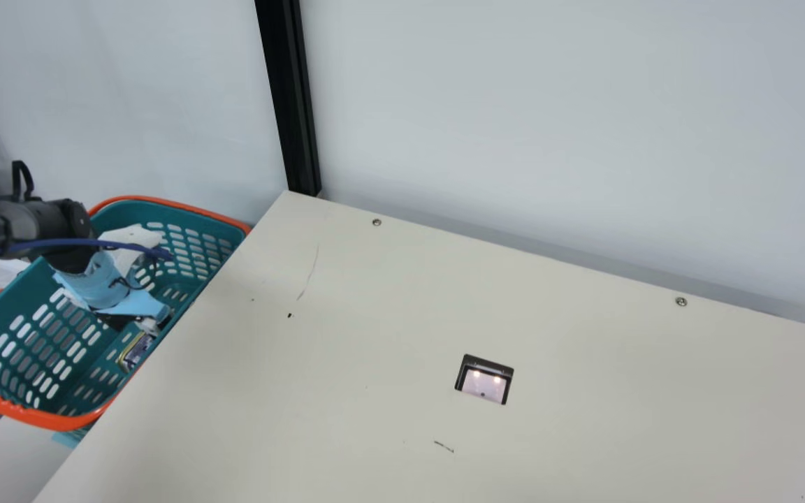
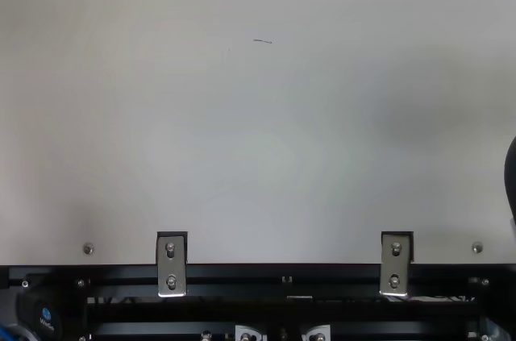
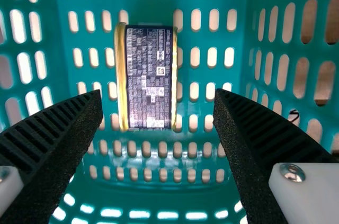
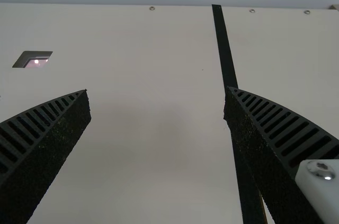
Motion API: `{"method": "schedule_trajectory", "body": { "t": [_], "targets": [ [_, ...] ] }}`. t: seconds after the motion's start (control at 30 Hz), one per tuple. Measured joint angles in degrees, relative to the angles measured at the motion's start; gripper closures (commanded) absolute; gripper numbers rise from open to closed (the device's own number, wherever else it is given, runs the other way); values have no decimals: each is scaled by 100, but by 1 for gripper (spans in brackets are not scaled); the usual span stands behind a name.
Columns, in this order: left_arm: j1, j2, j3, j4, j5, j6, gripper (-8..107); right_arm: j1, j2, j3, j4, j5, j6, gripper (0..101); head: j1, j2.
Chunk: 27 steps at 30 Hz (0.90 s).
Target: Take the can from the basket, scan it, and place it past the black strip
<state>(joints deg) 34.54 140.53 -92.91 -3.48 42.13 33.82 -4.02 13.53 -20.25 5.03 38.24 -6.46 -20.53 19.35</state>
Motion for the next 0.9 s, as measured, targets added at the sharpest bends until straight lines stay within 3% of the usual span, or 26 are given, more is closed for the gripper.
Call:
{"method": "schedule_trajectory", "body": {
  "t": [0.57,0.9],
  "targets": [
    [-23,914,-1328,-2,577,-25,9,0,0,0,0,0,0,0,0,0],
    [1,1252,-1670,25,742,-106,9,0,0,0,0,0,0,0,-29,0]
  ]
}}
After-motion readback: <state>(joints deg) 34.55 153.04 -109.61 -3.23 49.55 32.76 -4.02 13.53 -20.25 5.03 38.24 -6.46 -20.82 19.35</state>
